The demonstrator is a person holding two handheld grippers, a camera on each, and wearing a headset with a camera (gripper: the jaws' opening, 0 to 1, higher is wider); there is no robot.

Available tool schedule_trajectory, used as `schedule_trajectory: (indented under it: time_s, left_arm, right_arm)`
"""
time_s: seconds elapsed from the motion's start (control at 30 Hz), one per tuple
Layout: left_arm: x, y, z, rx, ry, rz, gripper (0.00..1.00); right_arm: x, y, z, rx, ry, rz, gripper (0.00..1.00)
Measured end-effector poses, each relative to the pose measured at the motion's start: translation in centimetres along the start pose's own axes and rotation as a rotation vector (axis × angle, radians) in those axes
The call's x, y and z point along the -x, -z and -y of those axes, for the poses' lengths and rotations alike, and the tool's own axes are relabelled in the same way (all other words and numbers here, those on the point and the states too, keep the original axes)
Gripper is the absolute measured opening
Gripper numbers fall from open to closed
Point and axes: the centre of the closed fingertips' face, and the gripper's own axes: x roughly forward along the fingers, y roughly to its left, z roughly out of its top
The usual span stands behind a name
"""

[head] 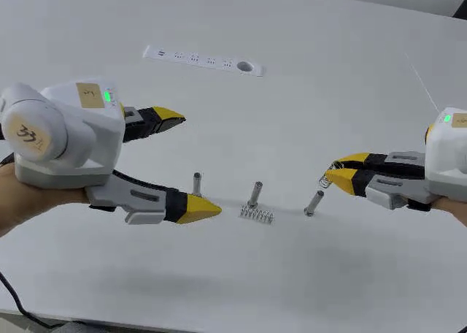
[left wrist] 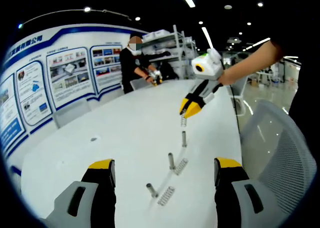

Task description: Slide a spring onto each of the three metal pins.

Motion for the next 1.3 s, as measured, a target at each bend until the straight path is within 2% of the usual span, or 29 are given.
schedule_trajectory:
  time_s: [0.17,0.4,0.67,0.93,1.3]
  left_arm:
    - [0.2,0.3,-0.2,0.019,-0.015,-0.001,0.83]
    - [0.3,0.4,-0.2,0.027,-0.023,-0.004,0.83]
    - [0.7,0.9,0.0,0.033,-0.022,-0.025,0.83]
    - [1.3,1.3,-0.2,0.04,-0.031,-0.035,0.83]
    - [1.7,1.8,-0.5,0.048,-0.043,-0.05,0.83]
  right_arm:
    - [-0.3,0.8,0.4,-0.021,0.005,-0.013,0.1]
    - [-0.9,2.1,0.1,-0.032,0.003,-0.043,0.11]
    - [-1.4,2.8,0.4,-0.047,0.021,-0.04,0.11]
    - [-2.7,4.1,0.5,-0.038,0.044,-0.038,0.11]
    - [-4.7,6.5,0.6,-0.038,0.058,-0.093,0.11]
